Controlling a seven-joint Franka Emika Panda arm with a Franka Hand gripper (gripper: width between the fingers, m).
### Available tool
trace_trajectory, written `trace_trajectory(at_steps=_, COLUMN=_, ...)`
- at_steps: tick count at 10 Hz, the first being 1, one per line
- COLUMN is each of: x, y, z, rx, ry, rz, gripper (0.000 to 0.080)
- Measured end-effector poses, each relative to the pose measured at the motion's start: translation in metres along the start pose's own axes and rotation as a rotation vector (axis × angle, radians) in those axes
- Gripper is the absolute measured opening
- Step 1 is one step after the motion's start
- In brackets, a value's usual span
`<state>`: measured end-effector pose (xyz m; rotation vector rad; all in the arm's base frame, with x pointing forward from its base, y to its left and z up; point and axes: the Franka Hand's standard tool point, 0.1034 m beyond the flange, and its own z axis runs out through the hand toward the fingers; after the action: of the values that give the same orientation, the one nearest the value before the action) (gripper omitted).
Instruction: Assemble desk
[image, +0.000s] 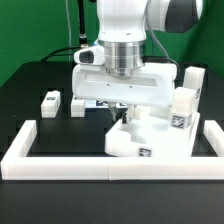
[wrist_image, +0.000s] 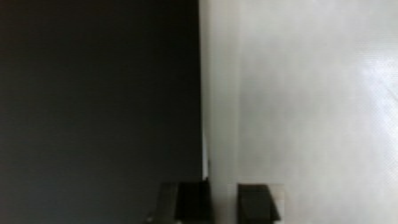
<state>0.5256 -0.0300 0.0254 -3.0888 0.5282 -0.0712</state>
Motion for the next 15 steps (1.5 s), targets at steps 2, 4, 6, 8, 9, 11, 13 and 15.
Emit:
trace_trajectory(at_steps=2, x=0.001, y=0.004, z=0.0, rx=-0.006, ry=-0.002, rz=-0.137, gripper=0.0054)
trace_trajectory(at_steps=4, x=0.006, y=0.008, z=-0.001, rx=-0.019, ry=-0.001, rz=-0.335, gripper=0.0054)
trace_trajectory(at_steps=6, x=0.022, y=0.011, z=-0.003, rx=-0.039, ry=0.012, rz=-0.592, gripper=0.0054)
trace_trajectory(at_steps=8, x=0.024, y=0.029, z=-0.003, rx=-0.044, ry=0.014, rz=-0.72, gripper=0.0054)
trace_trajectory(at_steps=9, x=0.024, y=0.029, z=-0.003, rx=-0.054, ry=0.008, rz=-0.795, gripper=0.0054)
trace_trajectory(at_steps=11, x=0.027, y=0.029, z=-0.004, rx=-0.069, ry=-0.004, rz=-0.93, gripper=0.0054)
trace_trajectory(at_steps=13, x=0.052, y=-0.001, z=-0.011, rx=-0.095, ry=0.014, rz=-1.113, gripper=0.0054)
trace_trajectory(at_steps=15, x=0.054, y=-0.011, z=-0.011, rx=-0.11, ry=0.017, rz=-1.285, gripper=0.0054)
